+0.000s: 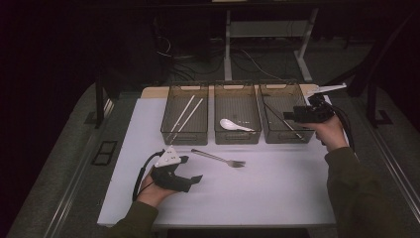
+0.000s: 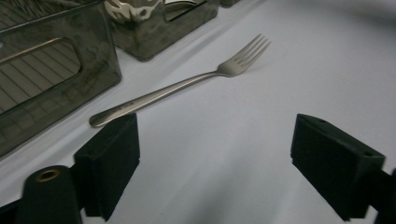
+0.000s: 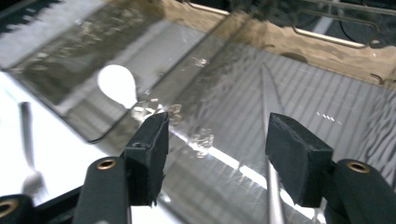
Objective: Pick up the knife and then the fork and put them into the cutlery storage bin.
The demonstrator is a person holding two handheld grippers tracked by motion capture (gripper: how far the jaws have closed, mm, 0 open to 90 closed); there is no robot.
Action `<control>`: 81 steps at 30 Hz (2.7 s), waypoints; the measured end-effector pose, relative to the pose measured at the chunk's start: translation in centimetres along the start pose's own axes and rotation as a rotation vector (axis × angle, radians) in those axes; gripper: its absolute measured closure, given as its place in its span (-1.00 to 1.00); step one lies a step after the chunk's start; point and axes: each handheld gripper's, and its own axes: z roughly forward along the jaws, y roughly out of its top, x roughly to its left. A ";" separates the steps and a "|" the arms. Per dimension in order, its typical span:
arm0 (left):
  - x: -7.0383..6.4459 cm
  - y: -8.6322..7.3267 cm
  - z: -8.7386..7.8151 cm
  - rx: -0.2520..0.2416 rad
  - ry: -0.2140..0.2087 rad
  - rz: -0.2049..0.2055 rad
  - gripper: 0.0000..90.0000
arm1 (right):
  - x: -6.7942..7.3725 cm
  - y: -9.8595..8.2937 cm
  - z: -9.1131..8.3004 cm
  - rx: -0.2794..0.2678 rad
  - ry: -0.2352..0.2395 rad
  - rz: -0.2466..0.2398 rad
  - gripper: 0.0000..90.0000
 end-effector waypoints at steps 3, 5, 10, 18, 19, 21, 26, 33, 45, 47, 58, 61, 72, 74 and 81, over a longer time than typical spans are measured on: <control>0.5 0.4 0.3 0.002 0.004 -0.010 -0.36 | 0.8 -0.7 -1.0 -0.026 0.024 -0.010 -0.17; 0.7 0.7 0.6 0.012 0.015 -0.008 -0.16 | 1.5 -1.3 -1.5 -0.037 0.042 -0.028 -0.22; 2.0 1.6 1.5 0.051 0.031 -0.002 0.38 | 3.7 -3.2 -2.2 -0.058 0.079 -0.081 -0.26; 3.7 3.0 3.7 0.089 0.079 0.042 0.97 | 6.7 -5.9 -2.9 -0.059 0.142 -0.130 -0.26; 3.7 3.2 4.1 0.092 0.084 0.043 0.97 | 7.0 -6.4 -3.0 -0.063 0.159 -0.130 -0.26; 3.9 3.5 5.1 0.104 0.094 0.054 0.97 | 7.5 -7.1 -3.2 -0.059 0.180 -0.138 -0.26; 4.2 4.1 7.7 0.142 0.099 0.070 0.97 | 8.5 -8.7 -3.4 -0.042 0.200 -0.162 -0.26; 4.7 3.9 9.7 0.211 0.068 0.071 0.97 | 8.6 -9.8 -3.3 -0.023 0.210 -0.155 -0.26; 3.5 3.3 7.5 0.307 -0.078 0.079 0.98 | 8.8 -9.8 -3.2 -0.028 0.214 -0.153 -0.26; 3.1 3.3 7.2 0.291 -0.102 0.081 0.97 | 8.8 -9.8 -3.2 -0.029 0.212 -0.155 -0.26; 1.2 3.6 9.2 0.253 -0.152 0.177 0.63 | 9.3 -9.8 -2.6 -0.023 0.215 -0.156 -0.26; 1.2 3.5 9.2 0.238 -0.160 0.191 0.78 | 9.6 -9.8 -2.2 -0.032 0.215 -0.145 -0.25; -0.7 4.3 8.8 0.173 -0.157 0.217 0.87 | 11.8 -8.6 3.2 -0.020 0.278 -0.060 -0.13; -1.0 4.6 8.5 0.149 -0.149 0.211 0.87 | 12.2 -8.2 3.9 -0.027 0.303 -0.042 -0.10; -2.3 5.7 7.7 0.062 -0.105 0.210 0.87 | 12.8 -7.2 4.9 -0.065 0.385 0.049 0.42</control>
